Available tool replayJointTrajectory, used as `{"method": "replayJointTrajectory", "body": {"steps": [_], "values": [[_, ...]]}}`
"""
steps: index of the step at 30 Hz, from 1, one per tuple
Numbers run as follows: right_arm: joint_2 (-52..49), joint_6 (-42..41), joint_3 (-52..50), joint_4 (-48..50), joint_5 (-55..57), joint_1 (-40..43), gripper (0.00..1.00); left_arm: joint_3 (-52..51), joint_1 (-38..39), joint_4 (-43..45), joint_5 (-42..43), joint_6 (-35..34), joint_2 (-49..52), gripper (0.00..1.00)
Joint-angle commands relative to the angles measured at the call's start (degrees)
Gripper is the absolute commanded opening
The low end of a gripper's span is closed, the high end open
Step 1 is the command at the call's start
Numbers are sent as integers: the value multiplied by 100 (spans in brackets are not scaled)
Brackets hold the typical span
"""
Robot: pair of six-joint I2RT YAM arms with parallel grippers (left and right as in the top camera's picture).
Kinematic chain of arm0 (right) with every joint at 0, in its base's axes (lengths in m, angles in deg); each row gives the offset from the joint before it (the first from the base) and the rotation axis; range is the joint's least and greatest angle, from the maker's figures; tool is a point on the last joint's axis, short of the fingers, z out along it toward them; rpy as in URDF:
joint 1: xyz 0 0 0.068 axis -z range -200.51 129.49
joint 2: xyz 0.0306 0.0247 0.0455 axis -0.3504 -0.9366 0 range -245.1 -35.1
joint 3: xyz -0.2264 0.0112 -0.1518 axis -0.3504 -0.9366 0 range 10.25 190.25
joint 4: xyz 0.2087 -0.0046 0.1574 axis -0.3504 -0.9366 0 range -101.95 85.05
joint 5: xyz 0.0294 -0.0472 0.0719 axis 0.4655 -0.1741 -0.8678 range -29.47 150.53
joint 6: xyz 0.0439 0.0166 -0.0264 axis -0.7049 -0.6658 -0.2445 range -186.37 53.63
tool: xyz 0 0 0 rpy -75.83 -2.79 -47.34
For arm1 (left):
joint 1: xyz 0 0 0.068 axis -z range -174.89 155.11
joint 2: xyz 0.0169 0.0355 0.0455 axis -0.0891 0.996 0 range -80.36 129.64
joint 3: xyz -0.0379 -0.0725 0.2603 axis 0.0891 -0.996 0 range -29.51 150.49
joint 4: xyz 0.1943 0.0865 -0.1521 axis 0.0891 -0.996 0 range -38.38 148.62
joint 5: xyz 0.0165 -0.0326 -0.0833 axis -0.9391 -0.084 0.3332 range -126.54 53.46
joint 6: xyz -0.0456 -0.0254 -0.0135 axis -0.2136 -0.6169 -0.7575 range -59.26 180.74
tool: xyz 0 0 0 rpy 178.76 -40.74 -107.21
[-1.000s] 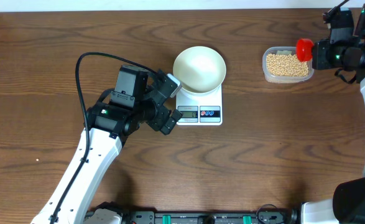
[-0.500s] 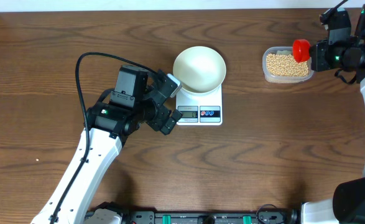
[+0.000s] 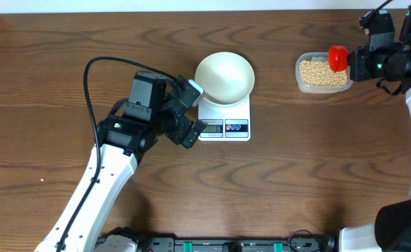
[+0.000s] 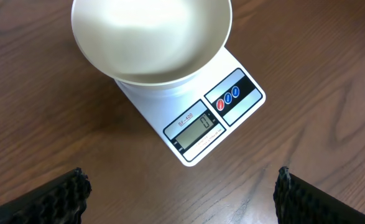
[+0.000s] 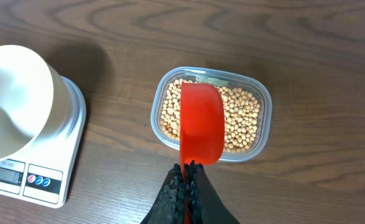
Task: Scoop item into bowl and weigh 50g on scale
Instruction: 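Scoop soybeans with the right gripper and lift the scoop, then dip the red scoop deeper into the soybean tub with the right gripper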
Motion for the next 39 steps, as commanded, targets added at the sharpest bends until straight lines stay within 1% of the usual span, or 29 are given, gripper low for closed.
{"method": "replayJointTrajectory", "body": {"steps": [1, 9, 21, 23, 29, 32, 39], "values": [[-39, 90, 131, -28, -96, 35, 1, 28, -4, 7, -79, 74, -4, 96], [-39, 90, 131, -26, -94, 35, 1, 28, -4, -323, -79, -57, -4, 96], [-39, 90, 131, -46, -96, 35, 1, 28, -4, -247, -81, -57, 44, 96], [-39, 92, 131, -44, -94, 35, 1, 28, -4, -186, -232, -83, 44, 96], [-39, 92, 129, -59, -96, 35, 1, 28, -4, -120, -249, -85, 44, 96], [-39, 90, 129, -66, -96, 35, 1, 28, -4, -68, -249, -280, 44, 96], [-39, 90, 129, -70, -96, 35, 1, 28, -4, -105, -249, -273, 44, 96]]}}
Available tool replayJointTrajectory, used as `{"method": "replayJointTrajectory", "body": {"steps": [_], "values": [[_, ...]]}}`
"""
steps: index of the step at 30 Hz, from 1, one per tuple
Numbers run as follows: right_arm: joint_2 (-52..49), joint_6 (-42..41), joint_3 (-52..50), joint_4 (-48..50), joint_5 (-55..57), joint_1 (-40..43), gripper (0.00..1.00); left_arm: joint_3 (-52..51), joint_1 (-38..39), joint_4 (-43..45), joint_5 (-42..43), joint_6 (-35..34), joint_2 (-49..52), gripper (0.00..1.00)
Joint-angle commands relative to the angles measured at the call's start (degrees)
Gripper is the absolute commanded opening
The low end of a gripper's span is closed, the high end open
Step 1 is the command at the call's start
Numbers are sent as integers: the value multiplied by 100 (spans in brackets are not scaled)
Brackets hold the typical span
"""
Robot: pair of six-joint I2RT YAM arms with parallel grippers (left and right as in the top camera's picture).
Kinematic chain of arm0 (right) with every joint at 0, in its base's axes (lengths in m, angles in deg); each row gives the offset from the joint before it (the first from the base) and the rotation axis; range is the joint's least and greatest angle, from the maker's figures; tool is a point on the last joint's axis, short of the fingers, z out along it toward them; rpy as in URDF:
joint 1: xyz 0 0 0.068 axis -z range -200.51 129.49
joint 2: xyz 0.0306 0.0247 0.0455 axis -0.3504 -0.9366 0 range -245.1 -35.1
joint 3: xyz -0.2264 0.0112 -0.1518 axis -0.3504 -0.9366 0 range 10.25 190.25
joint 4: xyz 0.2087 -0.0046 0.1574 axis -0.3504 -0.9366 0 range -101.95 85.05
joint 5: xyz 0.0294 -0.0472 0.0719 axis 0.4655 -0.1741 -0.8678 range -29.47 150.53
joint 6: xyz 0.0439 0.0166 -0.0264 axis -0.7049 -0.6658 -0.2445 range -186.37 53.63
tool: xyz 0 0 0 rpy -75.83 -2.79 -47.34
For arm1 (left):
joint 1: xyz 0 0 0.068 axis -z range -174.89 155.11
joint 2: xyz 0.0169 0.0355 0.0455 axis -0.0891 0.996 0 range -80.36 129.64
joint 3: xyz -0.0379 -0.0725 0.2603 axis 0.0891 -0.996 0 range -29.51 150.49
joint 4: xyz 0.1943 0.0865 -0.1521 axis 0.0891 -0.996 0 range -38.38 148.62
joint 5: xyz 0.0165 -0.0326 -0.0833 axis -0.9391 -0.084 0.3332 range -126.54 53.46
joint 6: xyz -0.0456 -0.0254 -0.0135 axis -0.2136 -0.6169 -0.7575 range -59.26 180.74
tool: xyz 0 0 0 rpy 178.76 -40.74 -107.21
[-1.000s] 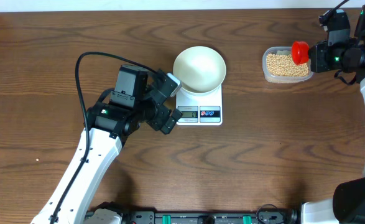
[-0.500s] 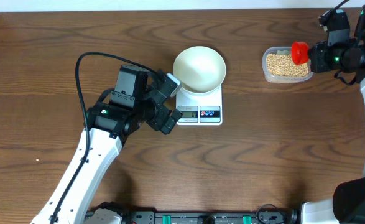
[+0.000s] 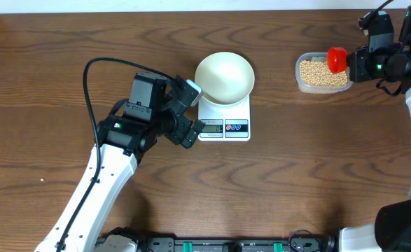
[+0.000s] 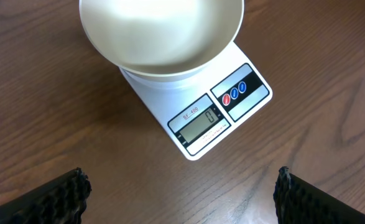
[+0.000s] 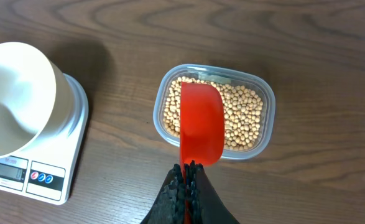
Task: Scoop item into bowl and weigh 50g on scale
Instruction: 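Dip the red scoop deeper into the soybean tub with the right gripper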
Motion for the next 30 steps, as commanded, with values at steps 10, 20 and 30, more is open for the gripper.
{"method": "replayJointTrajectory", "body": {"steps": [10, 20, 30], "values": [[-39, 114, 129, -31, -55, 35, 1, 28, -4, -195, -118, 149, 44, 96], [-39, 125, 129, -24, -55, 35, 1, 28, -4, -188, -310, 170, 44, 96], [-39, 155, 129, -83, -55, 35, 1, 28, -4, -195, -308, 168, 44, 96]]}}
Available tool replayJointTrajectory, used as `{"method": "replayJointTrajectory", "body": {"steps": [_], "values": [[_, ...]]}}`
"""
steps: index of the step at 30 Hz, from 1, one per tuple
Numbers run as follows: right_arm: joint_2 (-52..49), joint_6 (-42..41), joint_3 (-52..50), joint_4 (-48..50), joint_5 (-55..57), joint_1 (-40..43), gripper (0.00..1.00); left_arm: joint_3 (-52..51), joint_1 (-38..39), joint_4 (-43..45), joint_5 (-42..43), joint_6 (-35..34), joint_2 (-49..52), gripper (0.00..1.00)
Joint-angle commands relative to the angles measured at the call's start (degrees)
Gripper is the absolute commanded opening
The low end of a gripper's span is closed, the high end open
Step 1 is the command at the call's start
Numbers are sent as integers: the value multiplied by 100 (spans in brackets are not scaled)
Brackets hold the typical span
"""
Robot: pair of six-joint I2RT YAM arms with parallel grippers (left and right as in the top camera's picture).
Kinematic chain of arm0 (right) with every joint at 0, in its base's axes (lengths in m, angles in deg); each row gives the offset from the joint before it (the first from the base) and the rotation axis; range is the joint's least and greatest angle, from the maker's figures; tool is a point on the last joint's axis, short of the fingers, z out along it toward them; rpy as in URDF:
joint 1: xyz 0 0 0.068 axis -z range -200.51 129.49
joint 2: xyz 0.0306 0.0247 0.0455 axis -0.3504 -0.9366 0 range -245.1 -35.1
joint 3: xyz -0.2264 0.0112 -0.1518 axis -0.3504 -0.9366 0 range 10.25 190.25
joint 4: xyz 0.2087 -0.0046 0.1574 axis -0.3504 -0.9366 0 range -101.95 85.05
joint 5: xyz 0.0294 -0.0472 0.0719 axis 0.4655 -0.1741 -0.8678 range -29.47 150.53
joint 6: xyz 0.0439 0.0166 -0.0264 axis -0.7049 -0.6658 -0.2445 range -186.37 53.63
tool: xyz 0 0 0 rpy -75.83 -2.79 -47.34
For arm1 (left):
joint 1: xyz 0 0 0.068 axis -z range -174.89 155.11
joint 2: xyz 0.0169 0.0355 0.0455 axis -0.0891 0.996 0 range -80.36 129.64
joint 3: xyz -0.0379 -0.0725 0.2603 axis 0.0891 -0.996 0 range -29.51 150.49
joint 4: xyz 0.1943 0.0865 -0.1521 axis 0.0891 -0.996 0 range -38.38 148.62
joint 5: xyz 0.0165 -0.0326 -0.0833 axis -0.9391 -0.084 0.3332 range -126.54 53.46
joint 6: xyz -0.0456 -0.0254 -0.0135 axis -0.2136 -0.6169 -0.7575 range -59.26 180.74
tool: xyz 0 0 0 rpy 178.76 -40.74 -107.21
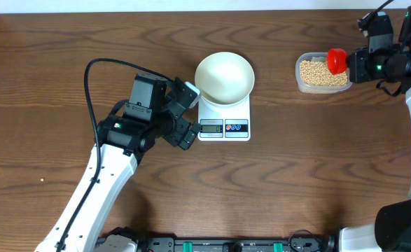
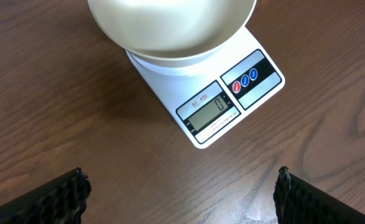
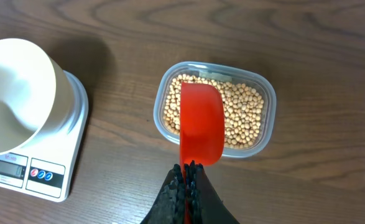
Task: Scoop item into bowl and weigh 50g on scale
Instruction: 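Dip the red scoop deeper into the soybean tub with the right gripper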
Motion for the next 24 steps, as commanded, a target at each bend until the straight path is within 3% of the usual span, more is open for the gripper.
{"method": "replayJointTrajectory", "body": {"steps": [1, 24], "values": [[-39, 109, 129, -31, -55, 35, 1, 28, -4, -22, -52, 96, 44, 96], [-39, 146, 129, -44, -22, 37, 1, 28, -4, -22, 118, 96, 44, 96]]}}
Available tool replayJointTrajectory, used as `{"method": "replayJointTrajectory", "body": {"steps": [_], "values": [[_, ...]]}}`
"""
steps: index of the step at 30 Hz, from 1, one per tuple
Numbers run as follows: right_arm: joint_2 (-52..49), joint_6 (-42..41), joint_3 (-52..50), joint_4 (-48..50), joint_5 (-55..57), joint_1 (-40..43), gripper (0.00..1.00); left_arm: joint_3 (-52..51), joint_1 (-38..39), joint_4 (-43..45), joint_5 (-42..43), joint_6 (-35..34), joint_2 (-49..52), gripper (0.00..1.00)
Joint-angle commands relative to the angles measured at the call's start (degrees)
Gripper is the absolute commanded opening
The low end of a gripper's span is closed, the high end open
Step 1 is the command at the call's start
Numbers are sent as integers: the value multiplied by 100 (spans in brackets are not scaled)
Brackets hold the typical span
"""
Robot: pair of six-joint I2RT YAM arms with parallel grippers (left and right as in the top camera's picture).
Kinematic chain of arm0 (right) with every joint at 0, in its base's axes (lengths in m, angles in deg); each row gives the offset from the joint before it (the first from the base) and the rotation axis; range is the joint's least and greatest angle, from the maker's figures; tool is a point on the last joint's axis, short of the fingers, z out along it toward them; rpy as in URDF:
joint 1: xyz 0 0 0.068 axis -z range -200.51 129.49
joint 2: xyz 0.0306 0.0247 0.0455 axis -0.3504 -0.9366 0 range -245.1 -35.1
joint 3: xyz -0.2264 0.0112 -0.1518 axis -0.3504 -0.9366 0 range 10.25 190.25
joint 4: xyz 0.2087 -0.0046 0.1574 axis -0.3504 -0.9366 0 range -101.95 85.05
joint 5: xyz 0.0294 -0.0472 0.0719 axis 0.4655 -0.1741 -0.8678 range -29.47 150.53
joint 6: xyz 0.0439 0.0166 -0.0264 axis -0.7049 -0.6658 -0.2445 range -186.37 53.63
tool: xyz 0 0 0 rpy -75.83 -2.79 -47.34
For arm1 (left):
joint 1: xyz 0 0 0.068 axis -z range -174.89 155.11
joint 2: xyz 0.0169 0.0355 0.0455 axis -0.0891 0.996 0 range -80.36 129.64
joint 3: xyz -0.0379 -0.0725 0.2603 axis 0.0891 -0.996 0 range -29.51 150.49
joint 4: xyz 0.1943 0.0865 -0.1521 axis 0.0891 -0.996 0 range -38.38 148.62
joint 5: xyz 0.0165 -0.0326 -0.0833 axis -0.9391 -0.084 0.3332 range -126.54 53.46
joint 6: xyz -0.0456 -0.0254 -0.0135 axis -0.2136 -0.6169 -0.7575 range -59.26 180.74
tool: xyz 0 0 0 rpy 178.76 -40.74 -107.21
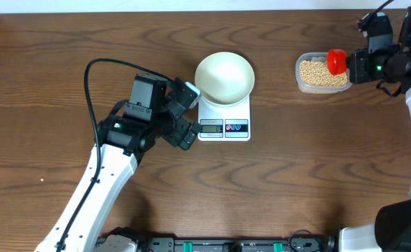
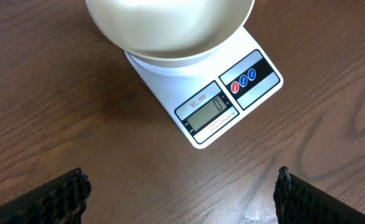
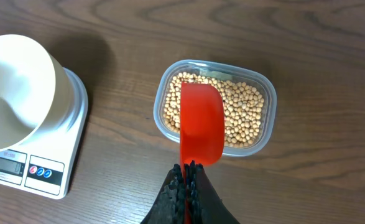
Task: Scoop item into bowl and weigh 50g on scale
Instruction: 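Dip the red scoop deeper into the soybean tub with the right gripper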
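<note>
A cream bowl (image 1: 224,77) stands empty on the white scale (image 1: 225,127), whose display (image 2: 208,111) reads 0. At the far right, a clear tub of soybeans (image 1: 322,73) rests on the table. My right gripper (image 3: 187,169) is shut on the handle of a red scoop (image 3: 201,130), held above the tub's near side with no beans showing in it. My left gripper (image 2: 181,190) hangs open over bare wood just in front and to the left of the scale, nothing between its fingers.
Dark wooden table (image 1: 296,175) all around. A black cable (image 1: 93,70) loops from the left arm behind the gripper. The table's far edge (image 1: 191,12) runs behind the bowl and tub.
The left wrist view has shifted very slightly, the scale sitting a touch further left. The right gripper and scoop hold over the tub as before.
At first my left gripper hung open close to the bowl and scale; over the following moments it drew back a little, the scale showing fuller in its view. My right gripper held the red scoop over the bean tub throughout, rising slightly.
</note>
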Motion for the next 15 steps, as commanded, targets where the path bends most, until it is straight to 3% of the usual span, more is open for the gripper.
{"method": "replayJointTrajectory", "body": {"steps": [1, 15], "values": [[-39, 76, 131, -13, 15, 35, 1, 28, -4, -20, 85, 96, 44, 96], [-601, 83, 785, -256, 780, 37, 1, 28, -4, -20, 85, 96, 44, 96]]}}
